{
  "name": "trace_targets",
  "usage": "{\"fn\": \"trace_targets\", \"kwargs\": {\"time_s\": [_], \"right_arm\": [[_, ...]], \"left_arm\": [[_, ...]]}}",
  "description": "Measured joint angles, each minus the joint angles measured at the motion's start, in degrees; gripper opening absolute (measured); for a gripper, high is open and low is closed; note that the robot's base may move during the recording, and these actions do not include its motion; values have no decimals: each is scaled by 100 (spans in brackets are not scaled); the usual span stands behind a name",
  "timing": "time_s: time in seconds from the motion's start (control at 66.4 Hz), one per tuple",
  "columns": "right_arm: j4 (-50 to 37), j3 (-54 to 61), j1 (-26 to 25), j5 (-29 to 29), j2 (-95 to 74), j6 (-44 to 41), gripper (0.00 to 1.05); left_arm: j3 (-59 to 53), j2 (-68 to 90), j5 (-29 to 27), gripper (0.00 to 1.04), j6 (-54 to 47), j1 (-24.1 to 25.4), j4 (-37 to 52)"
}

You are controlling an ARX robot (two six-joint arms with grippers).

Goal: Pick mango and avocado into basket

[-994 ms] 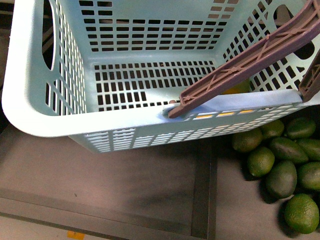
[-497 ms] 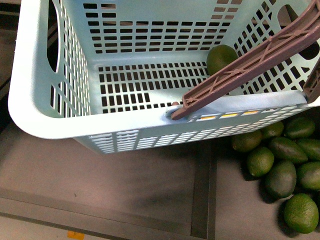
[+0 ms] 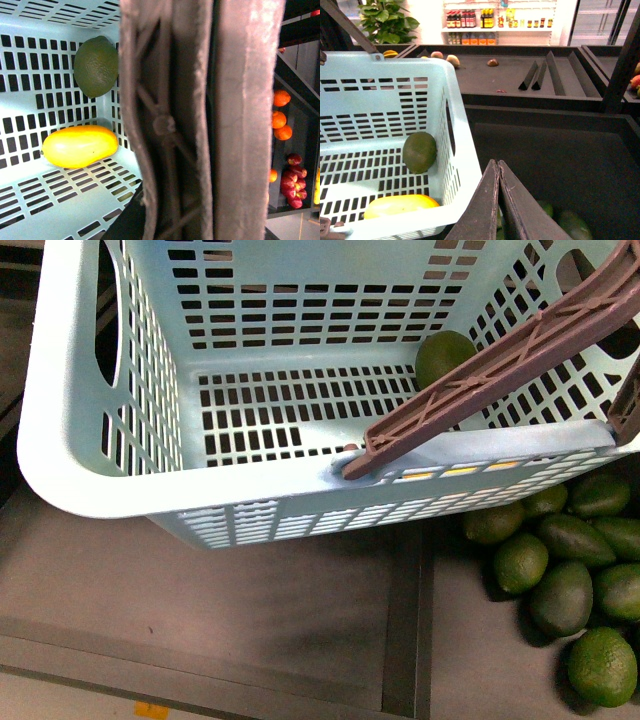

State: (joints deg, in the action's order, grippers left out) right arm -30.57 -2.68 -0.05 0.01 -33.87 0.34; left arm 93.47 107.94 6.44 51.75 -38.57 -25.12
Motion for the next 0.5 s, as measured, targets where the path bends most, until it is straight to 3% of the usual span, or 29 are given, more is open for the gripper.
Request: {"fn": "trace_targets", "kwargs": {"time_s": [0.12, 0.497], "right_arm": [[-83, 168, 0, 11, 168, 0, 2], [960, 168, 0, 0, 1290, -2, 2]], "left_arm": [[0, 0, -2, 14, 0, 0, 0], [0, 0, 0, 14, -2, 0, 0]]}}
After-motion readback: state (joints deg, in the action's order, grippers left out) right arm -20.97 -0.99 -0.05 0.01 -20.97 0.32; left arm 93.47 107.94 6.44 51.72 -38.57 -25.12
